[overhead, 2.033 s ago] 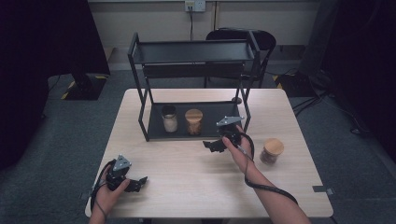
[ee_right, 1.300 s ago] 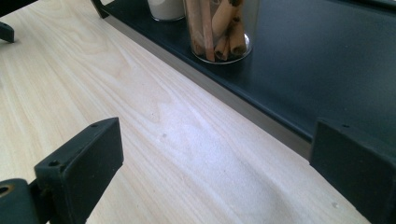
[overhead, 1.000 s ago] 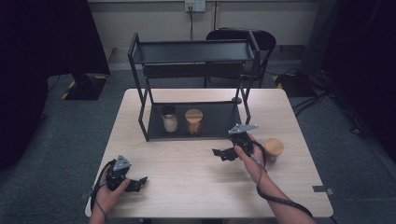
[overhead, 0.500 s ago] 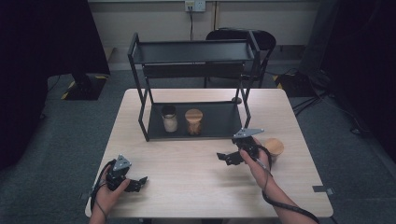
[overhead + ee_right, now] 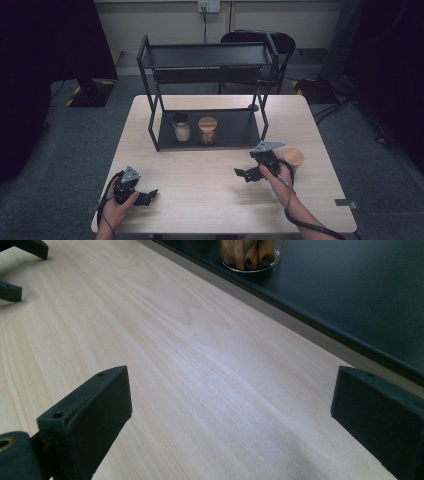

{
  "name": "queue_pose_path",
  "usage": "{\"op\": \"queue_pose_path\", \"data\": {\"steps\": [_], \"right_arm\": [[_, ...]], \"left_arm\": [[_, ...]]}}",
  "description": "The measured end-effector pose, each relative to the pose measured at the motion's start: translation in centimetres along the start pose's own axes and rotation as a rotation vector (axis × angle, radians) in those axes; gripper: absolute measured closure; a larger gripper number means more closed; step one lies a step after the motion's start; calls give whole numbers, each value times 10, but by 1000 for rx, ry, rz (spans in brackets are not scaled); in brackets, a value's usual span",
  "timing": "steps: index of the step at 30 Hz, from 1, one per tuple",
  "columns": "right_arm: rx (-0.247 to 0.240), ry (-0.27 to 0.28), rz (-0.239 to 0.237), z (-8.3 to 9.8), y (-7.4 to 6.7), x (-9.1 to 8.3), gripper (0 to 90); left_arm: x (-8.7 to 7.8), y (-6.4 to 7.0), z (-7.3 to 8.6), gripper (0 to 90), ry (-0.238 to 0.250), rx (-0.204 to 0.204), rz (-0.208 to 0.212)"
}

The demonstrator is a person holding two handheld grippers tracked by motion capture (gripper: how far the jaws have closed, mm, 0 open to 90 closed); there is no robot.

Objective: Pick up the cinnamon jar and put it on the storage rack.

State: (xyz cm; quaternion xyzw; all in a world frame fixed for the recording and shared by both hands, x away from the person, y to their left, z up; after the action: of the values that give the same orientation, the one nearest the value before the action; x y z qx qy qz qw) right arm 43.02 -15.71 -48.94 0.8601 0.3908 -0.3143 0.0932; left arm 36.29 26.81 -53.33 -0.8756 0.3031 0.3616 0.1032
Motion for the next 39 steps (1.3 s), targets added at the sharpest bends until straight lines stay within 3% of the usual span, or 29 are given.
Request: {"op": "queue_pose_path", "data": {"steps": [39], "right_arm": [[-28, -37, -9, 44, -2, -37, 16]], "left_arm": [[0, 0, 0, 2, 0, 0, 0]]}}
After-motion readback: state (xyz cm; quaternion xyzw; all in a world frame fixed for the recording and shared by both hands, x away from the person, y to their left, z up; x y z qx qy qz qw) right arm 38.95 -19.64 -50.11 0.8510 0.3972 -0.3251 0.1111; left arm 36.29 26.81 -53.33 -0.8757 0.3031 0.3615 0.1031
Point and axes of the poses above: each handheld gripper's, and its own axes: x roughly forward along the jaws, z roughly out of its underside, y roughly to its right, the point moved 3 cm from there along x, roughly forward along the jaws, and after that the axes turned 3 degrees about z, right-handed, at the moved point
